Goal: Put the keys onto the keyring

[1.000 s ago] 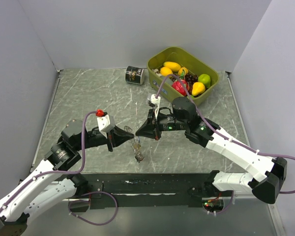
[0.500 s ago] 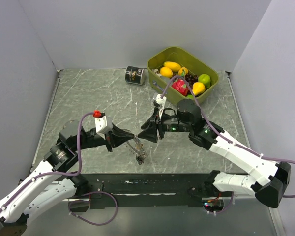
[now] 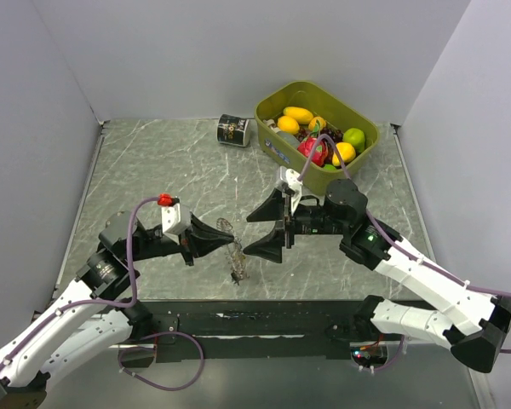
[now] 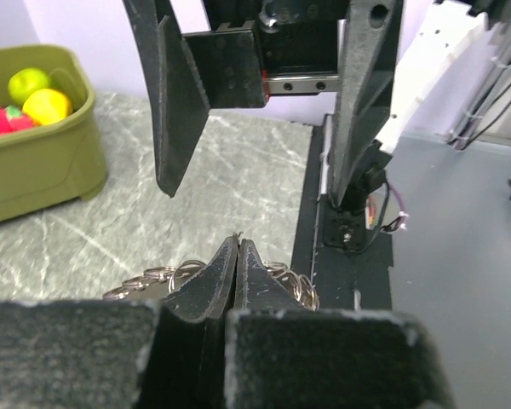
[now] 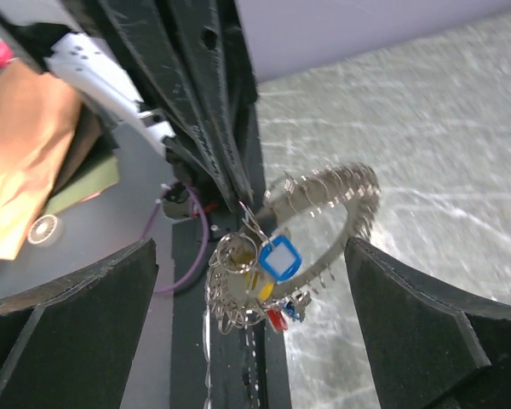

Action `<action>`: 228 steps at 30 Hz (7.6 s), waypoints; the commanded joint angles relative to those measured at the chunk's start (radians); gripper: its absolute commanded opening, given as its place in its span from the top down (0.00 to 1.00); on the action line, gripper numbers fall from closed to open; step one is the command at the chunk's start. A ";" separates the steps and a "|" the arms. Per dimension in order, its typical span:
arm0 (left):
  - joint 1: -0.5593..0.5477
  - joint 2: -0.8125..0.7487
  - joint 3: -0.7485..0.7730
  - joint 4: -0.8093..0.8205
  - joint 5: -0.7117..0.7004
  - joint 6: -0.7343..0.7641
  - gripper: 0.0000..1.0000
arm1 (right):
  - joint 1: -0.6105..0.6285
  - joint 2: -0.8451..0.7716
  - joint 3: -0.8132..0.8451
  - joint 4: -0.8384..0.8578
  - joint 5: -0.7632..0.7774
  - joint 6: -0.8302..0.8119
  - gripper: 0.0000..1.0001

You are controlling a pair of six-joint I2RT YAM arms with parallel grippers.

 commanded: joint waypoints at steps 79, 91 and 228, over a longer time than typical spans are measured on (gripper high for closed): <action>-0.003 0.484 0.605 -0.701 0.207 0.332 0.49 | 0.003 0.099 0.257 -0.352 0.012 -0.250 1.00; -0.003 0.506 0.599 -0.707 0.196 0.326 0.65 | 0.003 0.081 0.244 -0.317 0.000 -0.236 1.00; -0.003 0.073 0.010 0.495 0.184 -0.157 0.99 | 0.018 0.015 0.154 0.053 -0.201 -0.005 0.71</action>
